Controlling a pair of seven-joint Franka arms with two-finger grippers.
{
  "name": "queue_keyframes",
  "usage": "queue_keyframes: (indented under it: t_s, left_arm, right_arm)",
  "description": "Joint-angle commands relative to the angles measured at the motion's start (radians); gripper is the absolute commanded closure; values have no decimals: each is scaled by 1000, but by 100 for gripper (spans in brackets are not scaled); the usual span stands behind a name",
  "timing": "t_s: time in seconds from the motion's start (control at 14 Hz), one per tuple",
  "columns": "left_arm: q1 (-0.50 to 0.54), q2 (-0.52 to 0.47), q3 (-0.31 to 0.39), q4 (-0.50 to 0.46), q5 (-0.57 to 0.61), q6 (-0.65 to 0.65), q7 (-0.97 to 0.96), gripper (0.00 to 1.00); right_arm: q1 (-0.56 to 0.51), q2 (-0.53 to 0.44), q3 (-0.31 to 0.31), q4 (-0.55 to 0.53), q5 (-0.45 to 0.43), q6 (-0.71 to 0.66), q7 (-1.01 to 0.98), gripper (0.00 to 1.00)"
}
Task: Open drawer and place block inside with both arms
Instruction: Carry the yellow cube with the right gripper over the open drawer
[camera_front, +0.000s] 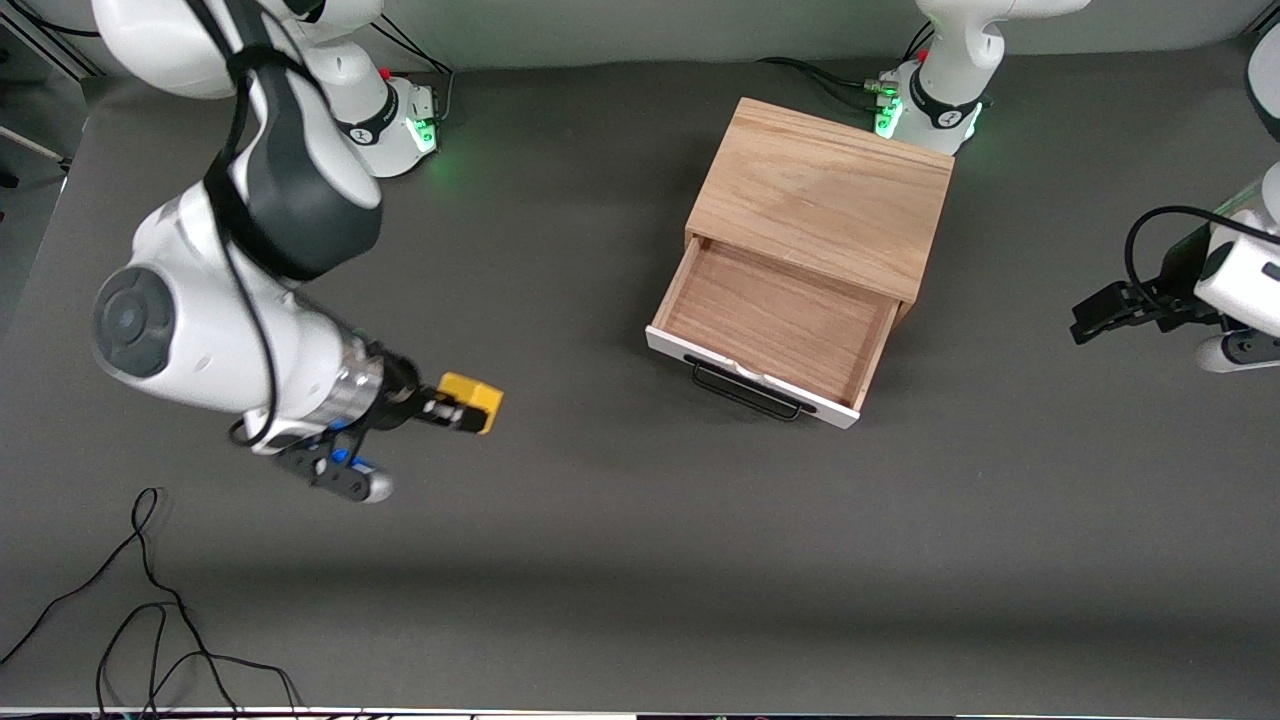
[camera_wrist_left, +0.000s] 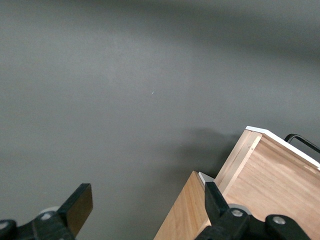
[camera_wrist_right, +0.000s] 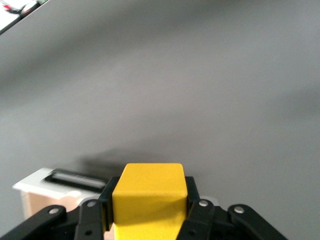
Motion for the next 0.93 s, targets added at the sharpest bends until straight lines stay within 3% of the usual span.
queue_keyframes:
  t_s: [0.0, 0.43, 0.71, 0.86]
  left_arm:
    - [3, -28, -5, -17, -3, -1, 36, 0]
    - [47, -18, -33, 35, -5, -121, 142, 0]
    - [49, -14, -33, 42, -11, -147, 137, 0]
    - [44, -18, -33, 33, -6, -132, 142, 0]
  right_arm:
    - [57, 21, 53, 42, -21, 56, 152, 60]
    - [286, 106, 55, 45, -123, 293, 251, 60]
    - [357, 152, 53, 44, -126, 325, 262, 60]
    - [397, 175, 50, 36, -173, 325, 266, 60]
